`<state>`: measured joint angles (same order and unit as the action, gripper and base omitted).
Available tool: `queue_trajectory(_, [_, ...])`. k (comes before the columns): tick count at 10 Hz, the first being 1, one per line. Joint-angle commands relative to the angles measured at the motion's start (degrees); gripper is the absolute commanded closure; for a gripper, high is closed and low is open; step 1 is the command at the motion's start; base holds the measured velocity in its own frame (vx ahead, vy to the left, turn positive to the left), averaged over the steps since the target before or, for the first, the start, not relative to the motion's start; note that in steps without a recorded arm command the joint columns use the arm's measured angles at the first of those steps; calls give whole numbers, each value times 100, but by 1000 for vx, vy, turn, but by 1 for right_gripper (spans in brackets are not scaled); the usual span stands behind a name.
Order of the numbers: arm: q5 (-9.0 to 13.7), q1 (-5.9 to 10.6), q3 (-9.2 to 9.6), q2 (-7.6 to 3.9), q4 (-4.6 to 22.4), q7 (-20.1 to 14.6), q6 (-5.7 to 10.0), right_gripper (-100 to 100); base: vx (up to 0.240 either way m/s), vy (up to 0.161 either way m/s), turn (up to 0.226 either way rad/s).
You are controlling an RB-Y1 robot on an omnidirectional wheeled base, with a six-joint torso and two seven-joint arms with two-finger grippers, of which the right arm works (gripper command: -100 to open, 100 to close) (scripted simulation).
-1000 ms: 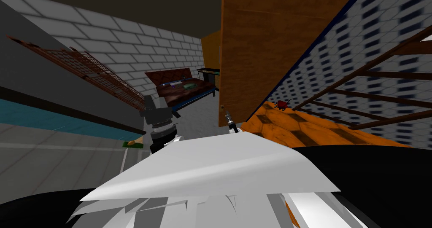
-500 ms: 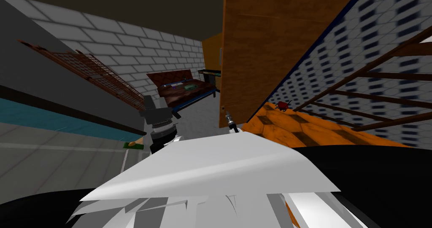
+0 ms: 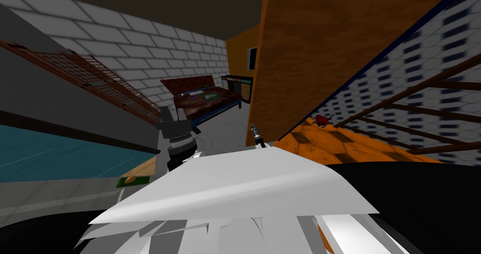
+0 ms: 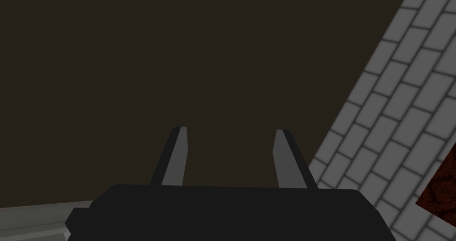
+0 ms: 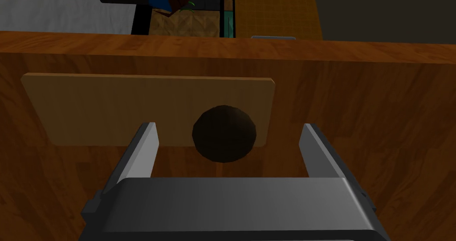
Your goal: Push the door open
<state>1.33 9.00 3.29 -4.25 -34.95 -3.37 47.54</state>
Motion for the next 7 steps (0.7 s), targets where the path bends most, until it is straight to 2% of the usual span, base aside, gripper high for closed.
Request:
queue_trajectory(1, [0,0,0,0,0,0,0,-100,106,7,-2])
queue_trajectory(2, [0,0,0,0,0,0,0,100,-23,2,-2])
queue_trajectory(7, [0,0,0,0,0,0,0,100,-19,-2,2])
